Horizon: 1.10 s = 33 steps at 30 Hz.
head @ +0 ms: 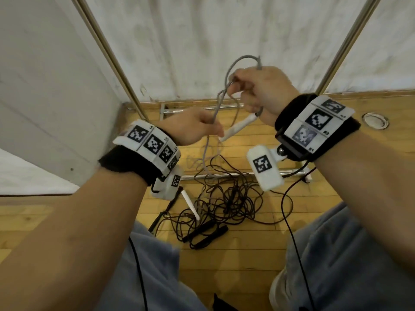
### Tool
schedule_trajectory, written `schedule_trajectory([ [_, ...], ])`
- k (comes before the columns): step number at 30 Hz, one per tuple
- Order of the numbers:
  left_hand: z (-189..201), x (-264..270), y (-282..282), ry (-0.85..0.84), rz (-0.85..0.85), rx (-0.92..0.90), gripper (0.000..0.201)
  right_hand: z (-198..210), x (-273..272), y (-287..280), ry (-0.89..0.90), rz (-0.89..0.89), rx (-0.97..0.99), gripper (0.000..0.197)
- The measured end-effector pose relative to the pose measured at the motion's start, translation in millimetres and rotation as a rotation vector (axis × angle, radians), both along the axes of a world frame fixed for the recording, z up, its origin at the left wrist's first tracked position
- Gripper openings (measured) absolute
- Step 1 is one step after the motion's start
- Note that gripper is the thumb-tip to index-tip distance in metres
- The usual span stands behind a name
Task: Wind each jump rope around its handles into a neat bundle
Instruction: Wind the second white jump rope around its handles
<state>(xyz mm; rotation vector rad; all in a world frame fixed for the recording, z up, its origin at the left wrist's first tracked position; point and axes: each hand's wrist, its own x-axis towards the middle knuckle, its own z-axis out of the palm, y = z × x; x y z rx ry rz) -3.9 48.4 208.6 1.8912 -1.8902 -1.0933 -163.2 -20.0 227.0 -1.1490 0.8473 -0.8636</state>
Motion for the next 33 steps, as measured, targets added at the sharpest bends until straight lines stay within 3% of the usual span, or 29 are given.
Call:
schedule_trajectory([
  [2, -6, 0, -1, -0.134, 0.008, -0.055, 0.022, 2, -7, -8, -0.02, -0.082, 0.014, 0.02],
  [4, -6, 1, -1, 0.061, 0.178, -0.114, 0.025, 0, -14, -17, 0.036, -0.144, 0.026, 0.009],
  [6, 1, 4, -6, 0.313, 0.358, -0.201, 0.026, -7, -19, -22, 0.238, -0.123, 0.005, 0.009],
  [8, 10, 8, -10, 0.505, 0.458, -0.281, 0.025, -17, -17, -18, 0.462, 0.035, -0.004, 0.014],
  [12, 22, 7, -13, 0.757, 0.515, -0.33, 0.023, -39, -3, 10, 0.603, 0.459, -0.035, 0.024],
  [14, 25, 7, -15, 0.861, 0.55, -0.337, 0.023, -44, 2, 20, 0.723, 0.491, -0.182, 0.011],
  [15, 26, 8, -16, 0.897, 0.578, -0.346, 0.023, -44, 3, 21, 0.77, 0.461, -0.259, 0.02],
  [17, 26, 11, -16, 0.876, 0.641, -0.357, 0.029, -41, 5, 18, 0.732, 0.362, -0.313, 0.03],
  [20, 18, 16, -13, 0.636, 0.566, -0.226, 0.044, -32, 3, 9, 0.476, 0.164, -0.235, 0.026],
  [23, 4, 11, -6, 0.428, 0.296, -0.009, 0.028, -20, 2, 2, 0.285, 0.021, -0.165, 0.027],
  [26, -9, 0, -3, 0.273, 0.199, 0.084, 0.005, -9, 0, -5, 0.128, -0.062, -0.101, 0.027],
  [28, -15, -3, 0, 0.152, 0.153, 0.148, 0.008, -3, -5, -11, 0.044, -0.144, -0.088, 0.026],
  [31, -11, -1, 2, 0.239, 0.268, 0.077, 0.016, -5, -13, -17, 0.048, -0.222, -0.067, 0.016],
  [33, -2, 3, 1, 0.367, 0.38, -0.055, 0.019, -12, -16, -18, 0.283, -0.147, -0.093, 0.004],
])
